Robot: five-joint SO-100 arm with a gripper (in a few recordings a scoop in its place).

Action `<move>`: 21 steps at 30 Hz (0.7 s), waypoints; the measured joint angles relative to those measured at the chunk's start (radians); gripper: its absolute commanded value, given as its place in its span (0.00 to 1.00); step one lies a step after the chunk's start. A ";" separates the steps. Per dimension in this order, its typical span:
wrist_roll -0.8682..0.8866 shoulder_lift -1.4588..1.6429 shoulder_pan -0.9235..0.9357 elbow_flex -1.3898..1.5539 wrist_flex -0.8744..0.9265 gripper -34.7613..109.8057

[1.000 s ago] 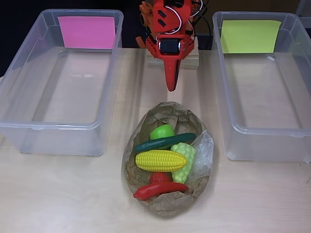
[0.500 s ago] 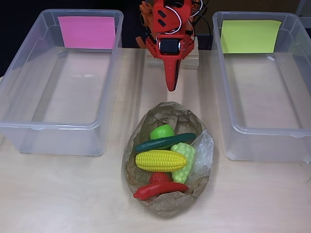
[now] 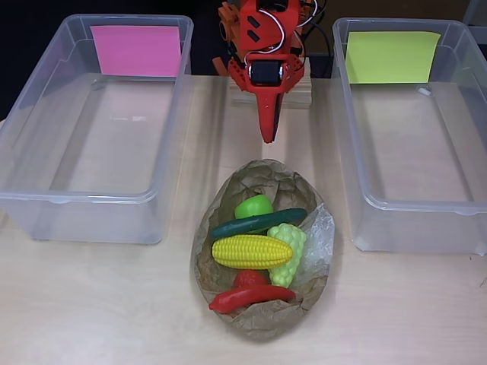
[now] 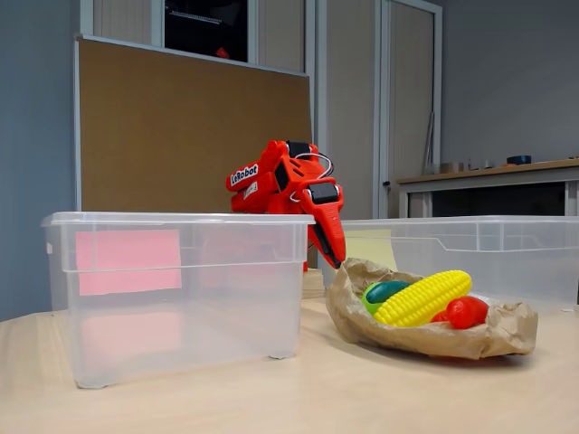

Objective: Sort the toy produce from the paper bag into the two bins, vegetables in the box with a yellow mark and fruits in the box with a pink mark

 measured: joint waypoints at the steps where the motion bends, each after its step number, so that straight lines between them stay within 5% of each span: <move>1: 0.000 0.000 0.000 0.000 0.000 0.24; 8: -0.161 -0.002 0.086 0.000 -0.014 0.24; 21: -0.206 -0.057 0.109 -0.281 -0.092 0.24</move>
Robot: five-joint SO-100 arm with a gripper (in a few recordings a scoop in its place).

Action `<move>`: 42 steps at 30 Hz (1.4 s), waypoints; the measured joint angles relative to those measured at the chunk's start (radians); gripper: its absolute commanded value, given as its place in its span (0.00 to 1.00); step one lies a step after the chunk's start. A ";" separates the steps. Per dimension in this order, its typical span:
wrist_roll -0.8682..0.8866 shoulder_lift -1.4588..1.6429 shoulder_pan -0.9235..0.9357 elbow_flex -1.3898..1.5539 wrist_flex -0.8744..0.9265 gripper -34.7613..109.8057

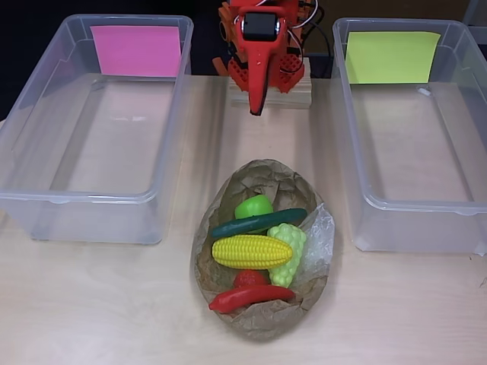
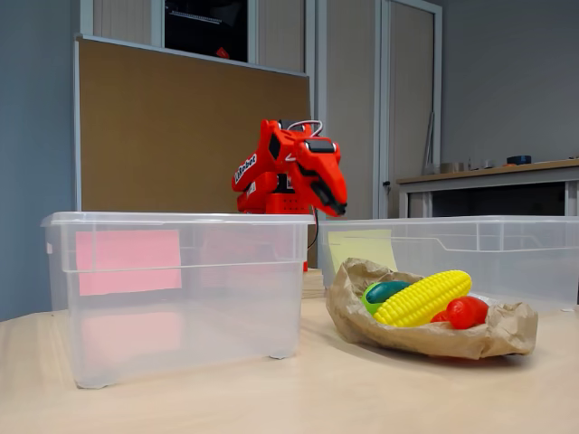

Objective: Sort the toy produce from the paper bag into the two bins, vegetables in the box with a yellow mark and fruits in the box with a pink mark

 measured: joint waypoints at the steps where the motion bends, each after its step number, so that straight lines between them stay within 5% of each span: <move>1: -0.002 -0.035 -0.012 -0.020 -0.008 0.24; 12: 0.118 -0.813 -0.037 -0.405 -0.276 0.26; 18: 0.310 -1.331 0.005 -0.735 -0.298 0.46; 25: 0.451 -1.732 -0.021 -0.988 -0.298 0.50; 42: 0.747 -1.951 -0.137 -1.075 -0.367 0.48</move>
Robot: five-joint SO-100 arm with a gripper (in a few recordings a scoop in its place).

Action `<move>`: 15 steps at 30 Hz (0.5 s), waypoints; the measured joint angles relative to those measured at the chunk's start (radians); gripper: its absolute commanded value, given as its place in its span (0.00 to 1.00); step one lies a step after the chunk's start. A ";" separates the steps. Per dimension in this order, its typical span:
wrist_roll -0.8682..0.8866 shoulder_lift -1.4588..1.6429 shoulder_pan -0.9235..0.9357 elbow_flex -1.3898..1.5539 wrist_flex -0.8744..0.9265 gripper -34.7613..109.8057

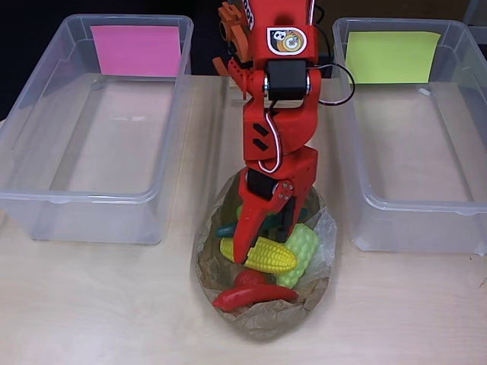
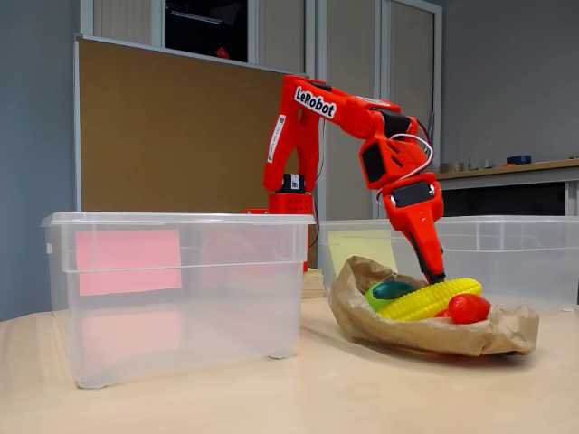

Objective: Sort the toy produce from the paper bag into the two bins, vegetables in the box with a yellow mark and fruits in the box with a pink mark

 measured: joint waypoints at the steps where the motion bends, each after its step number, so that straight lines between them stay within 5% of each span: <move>1: 0.000 -0.006 0.002 0.000 0.000 0.48; 15: 0.000 -0.063 0.035 -0.041 0.058 0.40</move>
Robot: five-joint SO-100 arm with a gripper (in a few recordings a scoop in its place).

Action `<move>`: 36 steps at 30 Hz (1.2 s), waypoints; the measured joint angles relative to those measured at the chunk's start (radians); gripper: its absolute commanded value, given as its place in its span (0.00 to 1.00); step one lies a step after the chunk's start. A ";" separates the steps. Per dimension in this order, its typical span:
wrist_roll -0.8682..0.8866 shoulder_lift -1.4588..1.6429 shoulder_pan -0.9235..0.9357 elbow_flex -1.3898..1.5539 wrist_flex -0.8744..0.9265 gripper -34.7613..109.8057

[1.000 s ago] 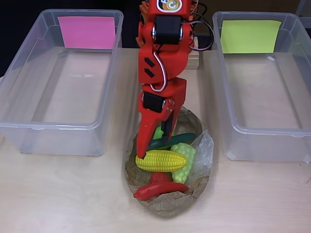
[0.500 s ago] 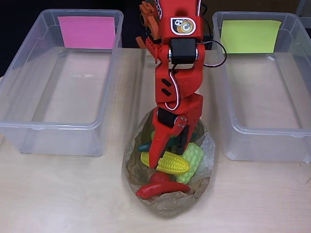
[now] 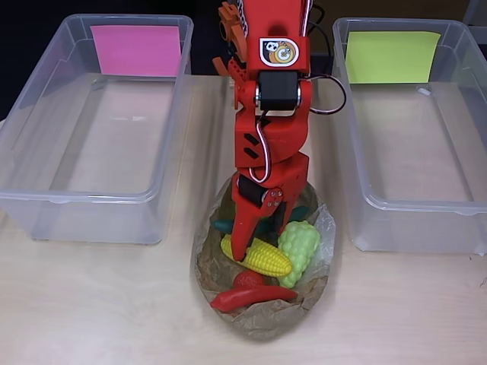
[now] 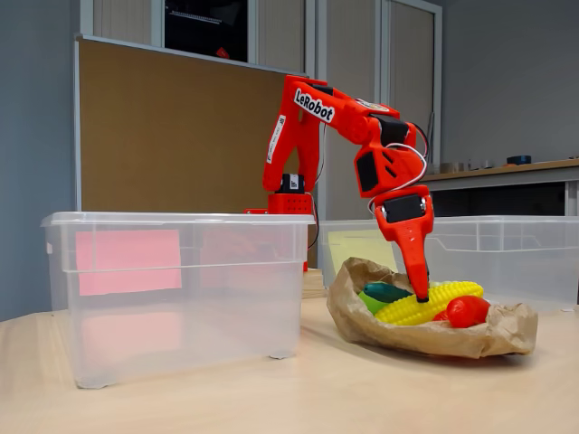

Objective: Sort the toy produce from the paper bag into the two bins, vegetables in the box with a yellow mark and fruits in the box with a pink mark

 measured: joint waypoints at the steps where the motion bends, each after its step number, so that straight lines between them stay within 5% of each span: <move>1: -0.011 -0.002 0.003 -0.005 0.008 0.40; 12: -0.028 -0.103 0.003 -0.112 0.048 0.44; 22: -0.052 -0.124 0.003 -0.118 0.041 0.35; 36: -0.348 0.034 0.003 -0.362 0.270 0.34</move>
